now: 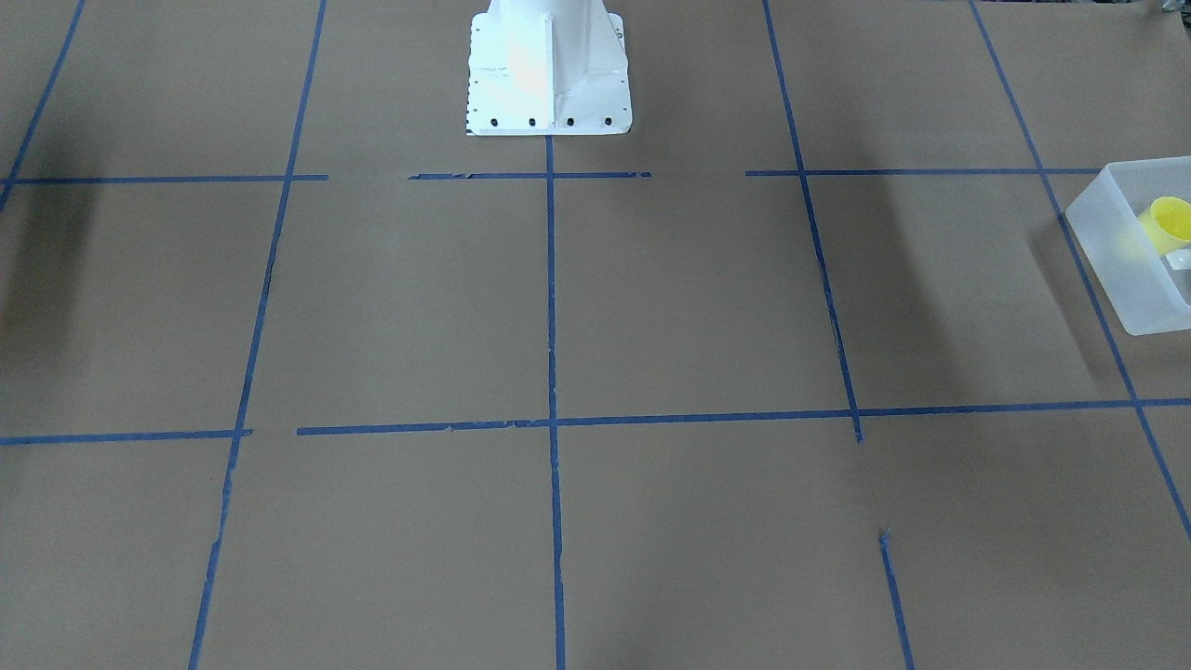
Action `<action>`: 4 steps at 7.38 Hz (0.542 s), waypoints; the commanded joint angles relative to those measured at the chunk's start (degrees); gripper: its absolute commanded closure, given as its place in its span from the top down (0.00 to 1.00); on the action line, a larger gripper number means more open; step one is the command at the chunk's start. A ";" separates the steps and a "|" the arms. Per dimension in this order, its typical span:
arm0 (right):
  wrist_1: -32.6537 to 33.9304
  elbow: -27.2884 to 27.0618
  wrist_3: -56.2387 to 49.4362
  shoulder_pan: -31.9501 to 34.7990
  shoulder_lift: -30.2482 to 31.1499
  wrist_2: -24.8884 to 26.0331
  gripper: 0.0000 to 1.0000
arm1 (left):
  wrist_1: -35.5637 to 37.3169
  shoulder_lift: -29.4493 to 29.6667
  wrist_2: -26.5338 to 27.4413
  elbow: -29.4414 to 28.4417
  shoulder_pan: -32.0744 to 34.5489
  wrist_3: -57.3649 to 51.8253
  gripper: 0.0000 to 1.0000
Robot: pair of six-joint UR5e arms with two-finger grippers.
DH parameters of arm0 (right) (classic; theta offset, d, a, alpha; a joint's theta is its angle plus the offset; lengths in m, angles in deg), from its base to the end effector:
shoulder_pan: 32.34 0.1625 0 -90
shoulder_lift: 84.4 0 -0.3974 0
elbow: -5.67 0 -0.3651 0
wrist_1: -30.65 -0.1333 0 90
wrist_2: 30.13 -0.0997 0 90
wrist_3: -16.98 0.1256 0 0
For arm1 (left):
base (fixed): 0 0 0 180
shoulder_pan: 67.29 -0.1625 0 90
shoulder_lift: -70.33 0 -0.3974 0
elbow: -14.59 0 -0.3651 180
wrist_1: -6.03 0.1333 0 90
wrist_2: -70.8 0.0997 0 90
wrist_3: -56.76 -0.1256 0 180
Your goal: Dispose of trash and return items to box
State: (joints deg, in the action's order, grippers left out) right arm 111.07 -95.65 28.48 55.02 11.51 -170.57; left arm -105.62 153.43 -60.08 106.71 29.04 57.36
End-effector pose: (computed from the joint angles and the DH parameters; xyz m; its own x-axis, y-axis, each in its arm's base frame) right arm 0.0162 -0.4408 0.5748 0.6233 -0.0316 0.7813 -0.0814 0.9911 0.1050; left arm -0.0992 -0.4307 0.6494 0.7713 0.0954 -0.6293 0.1136 0.9522 0.2836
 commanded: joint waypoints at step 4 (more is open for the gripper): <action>0.00 0.07 -0.08 0.00 -0.19 -0.01 1.00 | 10.84 1.70 -2.02 6.32 -4.74 0.54 1.00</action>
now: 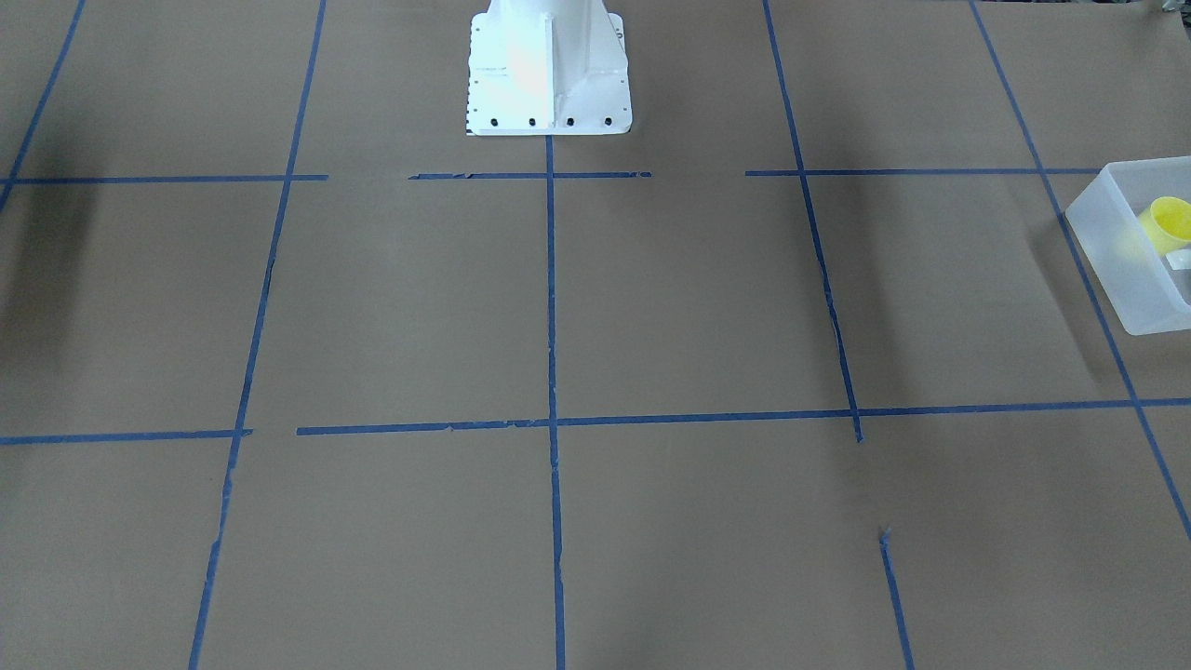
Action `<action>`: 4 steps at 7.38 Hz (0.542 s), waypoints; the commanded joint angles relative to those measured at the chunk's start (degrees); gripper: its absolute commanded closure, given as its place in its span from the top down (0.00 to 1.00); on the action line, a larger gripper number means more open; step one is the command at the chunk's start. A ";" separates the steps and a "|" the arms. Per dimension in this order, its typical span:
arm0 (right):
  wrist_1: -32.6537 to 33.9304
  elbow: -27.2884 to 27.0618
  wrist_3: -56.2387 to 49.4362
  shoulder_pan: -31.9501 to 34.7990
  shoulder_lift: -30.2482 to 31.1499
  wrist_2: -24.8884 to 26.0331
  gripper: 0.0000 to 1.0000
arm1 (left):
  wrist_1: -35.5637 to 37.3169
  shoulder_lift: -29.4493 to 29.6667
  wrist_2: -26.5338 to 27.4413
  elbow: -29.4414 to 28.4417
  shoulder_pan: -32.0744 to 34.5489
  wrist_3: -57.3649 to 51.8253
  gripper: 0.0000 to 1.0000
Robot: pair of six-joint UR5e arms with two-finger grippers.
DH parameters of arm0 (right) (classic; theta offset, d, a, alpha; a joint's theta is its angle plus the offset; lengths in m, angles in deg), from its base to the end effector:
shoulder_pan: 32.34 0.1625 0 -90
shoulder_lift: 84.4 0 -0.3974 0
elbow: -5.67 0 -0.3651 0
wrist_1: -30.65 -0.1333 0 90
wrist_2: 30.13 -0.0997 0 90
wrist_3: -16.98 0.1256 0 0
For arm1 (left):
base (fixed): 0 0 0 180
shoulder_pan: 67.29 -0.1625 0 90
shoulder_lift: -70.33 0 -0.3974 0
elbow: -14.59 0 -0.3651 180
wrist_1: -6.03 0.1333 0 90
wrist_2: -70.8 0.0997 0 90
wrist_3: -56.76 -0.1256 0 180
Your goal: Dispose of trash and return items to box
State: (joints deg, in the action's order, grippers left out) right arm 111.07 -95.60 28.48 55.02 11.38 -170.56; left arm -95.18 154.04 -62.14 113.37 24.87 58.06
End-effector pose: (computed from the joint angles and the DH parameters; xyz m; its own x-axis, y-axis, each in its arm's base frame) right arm 0.0162 -0.4417 0.5743 0.6234 -0.0326 0.7812 -0.0814 0.9910 0.1064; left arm -0.0643 -0.4377 0.6074 0.7366 0.1116 -0.6671 0.0533 0.9736 0.2218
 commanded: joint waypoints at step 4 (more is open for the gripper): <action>0.00 0.01 -0.07 0.00 0.02 -0.03 1.00 | 0.48 4.88 1.36 -4.66 -2.43 0.02 1.00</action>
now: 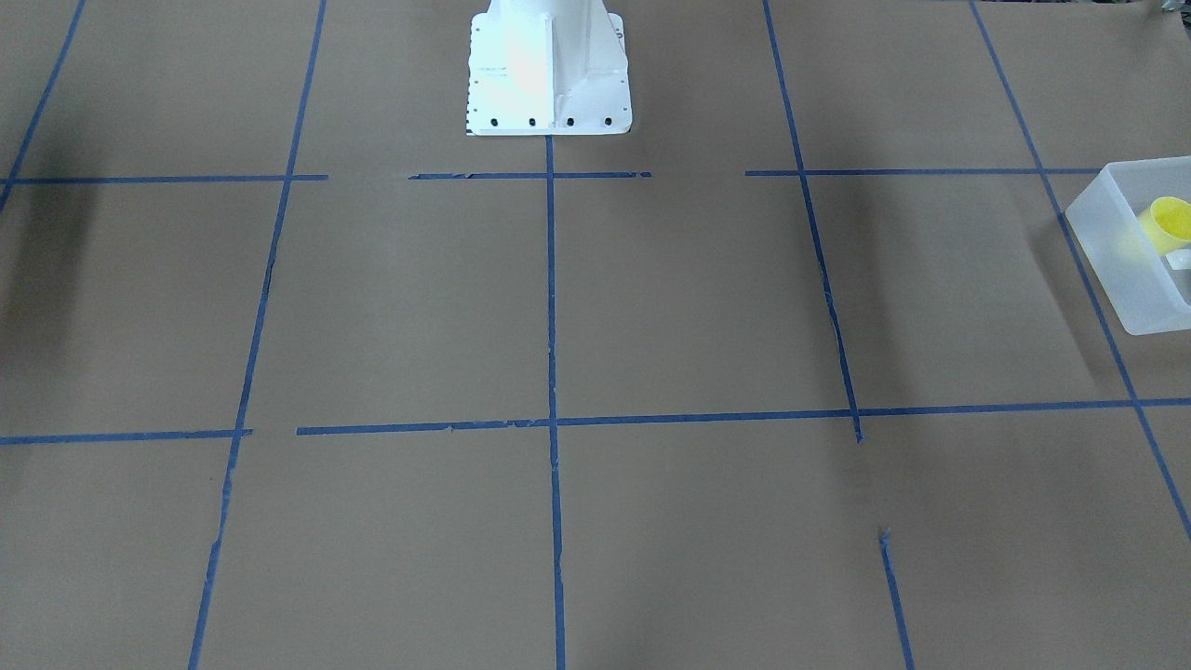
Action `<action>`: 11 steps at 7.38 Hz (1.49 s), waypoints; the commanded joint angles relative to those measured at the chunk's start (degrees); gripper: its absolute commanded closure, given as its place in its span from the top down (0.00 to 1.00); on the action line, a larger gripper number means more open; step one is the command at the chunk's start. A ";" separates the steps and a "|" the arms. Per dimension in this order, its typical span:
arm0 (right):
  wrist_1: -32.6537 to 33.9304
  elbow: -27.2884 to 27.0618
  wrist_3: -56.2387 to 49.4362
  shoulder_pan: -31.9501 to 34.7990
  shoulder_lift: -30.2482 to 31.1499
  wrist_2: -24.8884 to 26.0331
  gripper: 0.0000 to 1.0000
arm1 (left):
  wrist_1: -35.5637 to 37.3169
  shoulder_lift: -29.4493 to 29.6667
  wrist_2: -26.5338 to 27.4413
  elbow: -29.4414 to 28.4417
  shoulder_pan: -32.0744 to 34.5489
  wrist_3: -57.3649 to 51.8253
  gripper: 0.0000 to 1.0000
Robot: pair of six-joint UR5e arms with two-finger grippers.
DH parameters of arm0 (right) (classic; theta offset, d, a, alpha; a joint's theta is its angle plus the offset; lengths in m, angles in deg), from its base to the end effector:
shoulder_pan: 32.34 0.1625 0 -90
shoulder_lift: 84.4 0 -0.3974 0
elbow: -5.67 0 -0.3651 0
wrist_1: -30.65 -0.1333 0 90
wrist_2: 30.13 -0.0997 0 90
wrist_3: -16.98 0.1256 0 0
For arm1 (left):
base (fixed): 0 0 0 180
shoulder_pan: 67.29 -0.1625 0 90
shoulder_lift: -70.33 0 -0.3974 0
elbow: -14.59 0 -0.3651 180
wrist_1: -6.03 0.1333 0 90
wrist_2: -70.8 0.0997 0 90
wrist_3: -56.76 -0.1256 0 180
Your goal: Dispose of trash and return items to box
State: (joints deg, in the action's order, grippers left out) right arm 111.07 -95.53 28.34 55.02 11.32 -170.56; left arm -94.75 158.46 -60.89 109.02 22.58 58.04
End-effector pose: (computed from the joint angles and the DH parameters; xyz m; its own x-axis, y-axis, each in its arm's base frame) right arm 0.0161 -0.4421 0.5744 0.6236 -0.0349 0.7810 -0.0799 0.9909 0.1081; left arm -0.0487 -0.4705 0.6116 0.7463 0.1334 -0.6521 0.0145 0.9762 0.2162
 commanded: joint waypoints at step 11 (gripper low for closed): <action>0.00 -0.05 -0.55 0.00 -0.01 0.07 1.00 | 10.41 -0.77 -0.59 4.71 1.36 -2.84 1.00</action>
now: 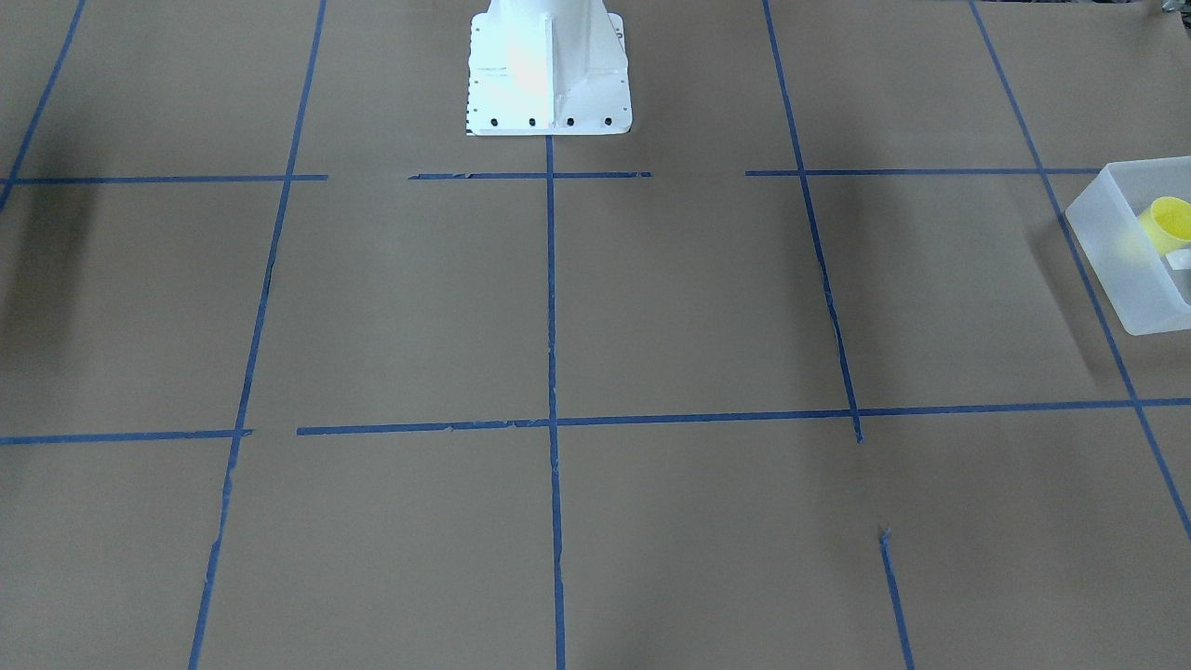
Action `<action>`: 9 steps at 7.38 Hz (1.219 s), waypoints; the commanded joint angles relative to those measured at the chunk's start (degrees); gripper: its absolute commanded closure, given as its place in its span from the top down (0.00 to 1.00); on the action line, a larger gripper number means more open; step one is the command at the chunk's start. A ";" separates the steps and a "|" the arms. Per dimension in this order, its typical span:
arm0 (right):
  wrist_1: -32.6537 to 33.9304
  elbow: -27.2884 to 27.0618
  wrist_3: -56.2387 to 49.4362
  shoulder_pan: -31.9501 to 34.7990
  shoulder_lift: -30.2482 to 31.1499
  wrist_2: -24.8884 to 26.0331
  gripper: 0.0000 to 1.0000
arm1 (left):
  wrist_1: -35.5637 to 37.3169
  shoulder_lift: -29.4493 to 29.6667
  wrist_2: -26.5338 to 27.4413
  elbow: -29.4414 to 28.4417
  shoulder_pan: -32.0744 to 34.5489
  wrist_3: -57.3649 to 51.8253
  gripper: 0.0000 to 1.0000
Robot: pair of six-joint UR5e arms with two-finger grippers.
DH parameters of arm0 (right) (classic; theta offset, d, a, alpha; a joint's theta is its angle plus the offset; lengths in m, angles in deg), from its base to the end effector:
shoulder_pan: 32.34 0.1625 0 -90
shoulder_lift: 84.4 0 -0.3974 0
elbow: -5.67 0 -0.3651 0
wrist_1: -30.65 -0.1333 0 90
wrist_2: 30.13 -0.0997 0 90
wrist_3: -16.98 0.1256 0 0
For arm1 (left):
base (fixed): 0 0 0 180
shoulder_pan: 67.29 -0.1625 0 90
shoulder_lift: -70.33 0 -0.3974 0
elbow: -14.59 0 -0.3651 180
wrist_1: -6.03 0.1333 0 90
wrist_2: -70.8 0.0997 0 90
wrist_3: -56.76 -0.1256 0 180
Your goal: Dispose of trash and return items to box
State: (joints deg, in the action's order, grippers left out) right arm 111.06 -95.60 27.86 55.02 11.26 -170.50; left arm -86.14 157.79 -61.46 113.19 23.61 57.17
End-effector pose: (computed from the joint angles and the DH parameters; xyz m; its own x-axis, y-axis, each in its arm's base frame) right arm 0.0162 -0.4426 0.5734 0.6250 -0.0450 0.7794 -0.0749 0.9903 0.1172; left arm -0.0560 -0.4566 0.5987 0.7414 0.0775 -0.6666 0.0209 0.9902 0.1384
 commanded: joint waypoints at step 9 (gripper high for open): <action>0.01 0.19 -0.07 0.00 0.06 0.26 1.00 | 1.82 -0.71 -2.66 -0.60 0.33 -3.48 1.00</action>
State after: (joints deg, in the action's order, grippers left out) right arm 111.04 -95.47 27.75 55.02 11.24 -170.36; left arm -84.28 157.06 -64.11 112.59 23.94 53.68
